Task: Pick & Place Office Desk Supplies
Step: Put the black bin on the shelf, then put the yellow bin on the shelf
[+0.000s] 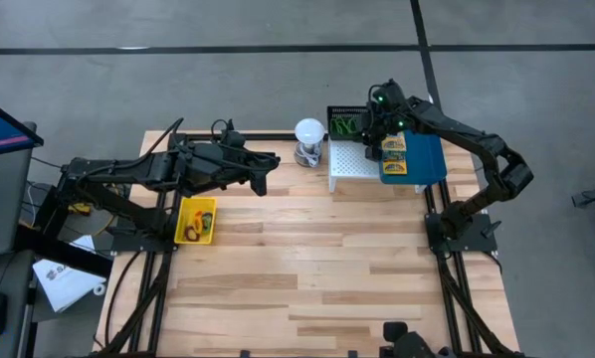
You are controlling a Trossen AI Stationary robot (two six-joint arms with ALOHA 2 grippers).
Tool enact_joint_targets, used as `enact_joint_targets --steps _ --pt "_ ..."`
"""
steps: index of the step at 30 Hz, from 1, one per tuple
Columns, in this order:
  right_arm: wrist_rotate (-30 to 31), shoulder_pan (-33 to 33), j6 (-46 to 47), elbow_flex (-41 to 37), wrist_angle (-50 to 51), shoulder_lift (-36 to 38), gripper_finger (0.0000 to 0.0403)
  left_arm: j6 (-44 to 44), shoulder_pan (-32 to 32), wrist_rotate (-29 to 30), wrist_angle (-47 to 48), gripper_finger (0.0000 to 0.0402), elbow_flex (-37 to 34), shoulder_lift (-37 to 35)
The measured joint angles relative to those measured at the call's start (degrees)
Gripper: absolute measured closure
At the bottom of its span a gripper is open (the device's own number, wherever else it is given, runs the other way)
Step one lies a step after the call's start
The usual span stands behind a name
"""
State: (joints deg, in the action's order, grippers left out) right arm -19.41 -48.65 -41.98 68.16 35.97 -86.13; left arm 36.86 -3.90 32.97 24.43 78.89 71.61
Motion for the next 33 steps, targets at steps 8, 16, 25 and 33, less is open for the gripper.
enact_joint_targets --steps 8,16,25,33 --pt "1.38 0.21 1.09 0.0 -2.06 0.0 0.0337 0.0 0.0 0.0 0.0 0.03 0.0 0.0" --pt "1.68 0.27 1.49 0.0 -2.97 1.19 0.0337 -0.04 0.0 0.0 0.0 0.03 0.0 0.0" --pt "1.45 0.27 1.49 0.0 -1.7 3.19 0.0336 -0.13 0.0 0.0 0.0 0.03 0.0 0.0" --pt "1.32 1.41 3.62 0.0 -1.25 6.56 0.0336 -0.15 0.0 0.0 0.19 0.03 0.0 0.0"
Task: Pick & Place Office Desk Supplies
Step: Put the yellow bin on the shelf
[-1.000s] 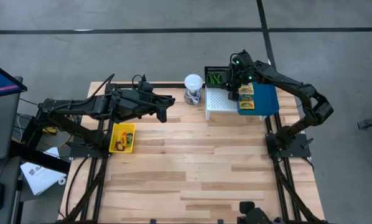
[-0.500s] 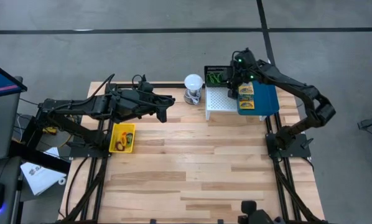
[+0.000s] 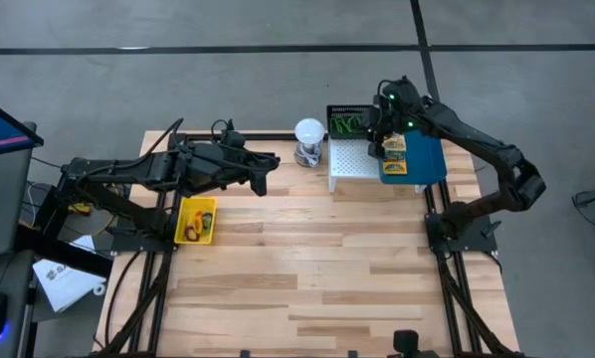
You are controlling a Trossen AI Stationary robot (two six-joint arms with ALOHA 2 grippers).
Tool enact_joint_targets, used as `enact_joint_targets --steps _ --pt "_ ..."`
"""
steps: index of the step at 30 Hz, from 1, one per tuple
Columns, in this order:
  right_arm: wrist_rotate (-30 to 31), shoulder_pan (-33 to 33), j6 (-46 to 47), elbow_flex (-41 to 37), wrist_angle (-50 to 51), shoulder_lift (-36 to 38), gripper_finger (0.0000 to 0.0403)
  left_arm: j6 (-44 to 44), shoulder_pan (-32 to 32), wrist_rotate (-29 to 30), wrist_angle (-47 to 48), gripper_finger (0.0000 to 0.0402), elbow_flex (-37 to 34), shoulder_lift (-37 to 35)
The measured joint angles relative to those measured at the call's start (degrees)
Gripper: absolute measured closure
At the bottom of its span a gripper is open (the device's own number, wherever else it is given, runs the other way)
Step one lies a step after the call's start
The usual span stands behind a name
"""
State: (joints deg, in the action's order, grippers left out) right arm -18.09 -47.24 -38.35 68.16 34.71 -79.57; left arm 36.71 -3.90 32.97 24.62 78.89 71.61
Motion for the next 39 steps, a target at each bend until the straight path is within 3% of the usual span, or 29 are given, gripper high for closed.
enact_joint_targets --steps 5,12,14,21,25,30,35,39 --pt "-0.08 2.01 5.62 0.0 -0.39 5.06 0.0336 2.03 -0.58 -1.04 6.52 0.03 0.0 0.0" --pt "-3.54 4.47 17.87 0.02 -1.39 13.68 0.0336 12.4 -3.28 -12.31 20.36 0.03 0.02 0.41" --pt "-4.3 4.94 21.26 0.02 -0.85 15.87 0.0336 19.7 -5.93 -14.09 25.65 0.03 0.02 0.55" --pt "-4.58 7.98 31.13 0.02 -0.43 21.01 0.0336 57.68 -21.45 -16.9 52.05 0.03 0.04 3.76" --pt "-4.58 10.27 33.77 0.02 -0.47 21.59 0.0336 74.13 -26.34 -16.99 60.12 0.03 -2.79 6.58" --pt "-4.47 12.53 36.52 0.02 -0.51 21.18 0.0336 84.3 -25.0 -18.05 52.76 0.03 -14.63 5.27" --pt "-3.88 13.92 38.26 0.02 -0.68 20.65 0.0336 84.89 -21.45 -18.12 39.45 0.03 -27.98 2.25" --pt "-2.73 15.08 39.62 0.02 -0.84 20.7 0.0336 85.18 -18.9 -18.43 37.94 0.03 -33.85 0.88"
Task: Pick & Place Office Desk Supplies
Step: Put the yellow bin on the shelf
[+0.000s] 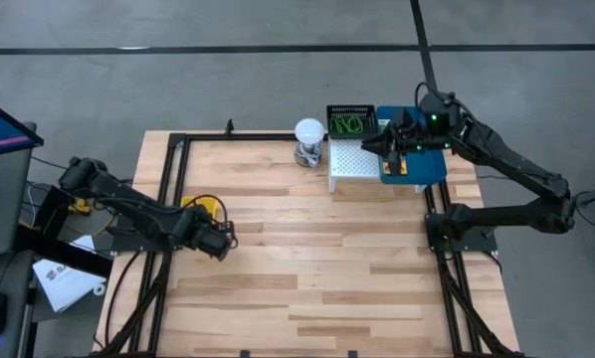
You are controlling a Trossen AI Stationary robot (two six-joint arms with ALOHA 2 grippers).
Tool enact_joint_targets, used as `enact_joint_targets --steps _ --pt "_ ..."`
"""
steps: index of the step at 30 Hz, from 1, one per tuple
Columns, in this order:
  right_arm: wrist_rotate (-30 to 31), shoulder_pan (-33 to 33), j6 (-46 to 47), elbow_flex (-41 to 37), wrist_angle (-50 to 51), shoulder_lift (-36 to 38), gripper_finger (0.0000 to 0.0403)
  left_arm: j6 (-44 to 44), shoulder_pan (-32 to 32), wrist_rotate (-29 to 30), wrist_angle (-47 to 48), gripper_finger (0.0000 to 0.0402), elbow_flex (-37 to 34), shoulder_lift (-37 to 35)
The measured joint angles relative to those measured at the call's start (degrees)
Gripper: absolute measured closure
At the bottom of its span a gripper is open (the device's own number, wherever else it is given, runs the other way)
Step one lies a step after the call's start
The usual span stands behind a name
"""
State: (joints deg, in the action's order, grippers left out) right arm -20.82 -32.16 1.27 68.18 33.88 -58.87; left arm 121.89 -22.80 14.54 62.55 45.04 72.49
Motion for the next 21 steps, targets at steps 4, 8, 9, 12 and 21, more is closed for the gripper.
enact_joint_targets --steps 4,8,9,12,21 --pt "0.11 1.13 1.69 0.0 0.01 0.07 0.0336 -2.01 1.79 0.01 0.04 0.03 -2.02 -1.39" --pt "0.97 2.46 1.96 0.0 0.19 0.03 0.0336 -7.09 4.05 -0.2 -0.78 0.03 -4.15 -1.64" --pt "1.56 2.88 1.99 0.0 0.19 0.01 0.0336 -8.11 4.75 -0.62 -2.13 0.03 -5.15 -1.62" --pt "2.39 3.57 2.3 0.0 0.19 0.0 0.0336 -11.79 6.69 -1.1 -7.23 0.03 -8.41 -1.62" --pt "3.09 4.48 2.85 0.0 0.64 0.11 0.0336 -31.52 12.38 -1.26 -24.98 0.0336 -11.61 -1.15"
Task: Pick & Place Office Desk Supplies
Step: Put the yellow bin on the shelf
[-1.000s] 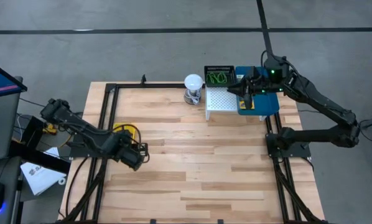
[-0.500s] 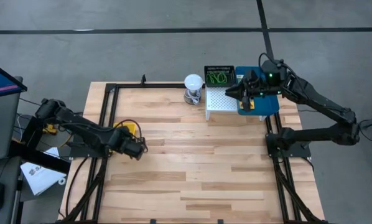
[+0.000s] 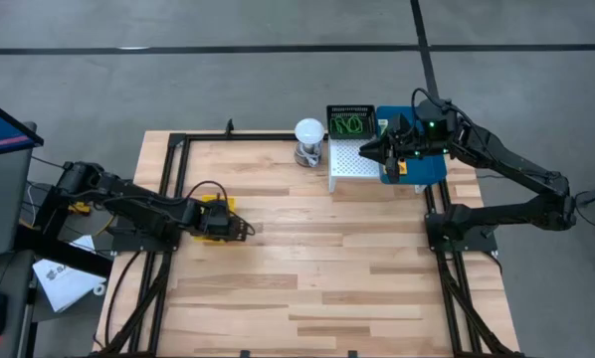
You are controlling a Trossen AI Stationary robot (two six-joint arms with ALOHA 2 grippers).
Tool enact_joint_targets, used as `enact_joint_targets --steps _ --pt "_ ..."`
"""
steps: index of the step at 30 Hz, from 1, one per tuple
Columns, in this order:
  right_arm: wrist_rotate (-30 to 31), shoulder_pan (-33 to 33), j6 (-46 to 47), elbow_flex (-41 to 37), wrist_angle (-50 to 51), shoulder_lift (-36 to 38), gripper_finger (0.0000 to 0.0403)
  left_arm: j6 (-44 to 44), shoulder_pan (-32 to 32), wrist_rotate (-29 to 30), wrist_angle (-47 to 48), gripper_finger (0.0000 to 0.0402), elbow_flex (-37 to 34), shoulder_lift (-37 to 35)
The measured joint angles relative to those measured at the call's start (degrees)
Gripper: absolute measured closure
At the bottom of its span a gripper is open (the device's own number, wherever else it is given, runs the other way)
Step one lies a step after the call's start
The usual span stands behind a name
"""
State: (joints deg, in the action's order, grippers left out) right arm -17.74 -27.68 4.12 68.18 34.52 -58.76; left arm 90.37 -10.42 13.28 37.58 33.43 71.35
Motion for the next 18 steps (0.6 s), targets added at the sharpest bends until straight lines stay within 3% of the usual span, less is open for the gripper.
enact_joint_targets --steps 5,9,18 --pt "-0.02 -0.02 0.0 0.0 -0.03 0.0 0.0336 -7.84 1.66 -1.96 -13.16 0.0353 0.14 0.96" --pt "-0.05 -0.02 0.0 0.0 -0.03 0.0 0.0336 -16.36 2.28 -3.81 -19.13 0.0354 3.81 6.23" --pt "-2.5 -0.02 -0.04 0.0 2.15 0.0 0.0336 -40.95 3.14 -10.15 -19.31 0.0355 22.9 26.33"
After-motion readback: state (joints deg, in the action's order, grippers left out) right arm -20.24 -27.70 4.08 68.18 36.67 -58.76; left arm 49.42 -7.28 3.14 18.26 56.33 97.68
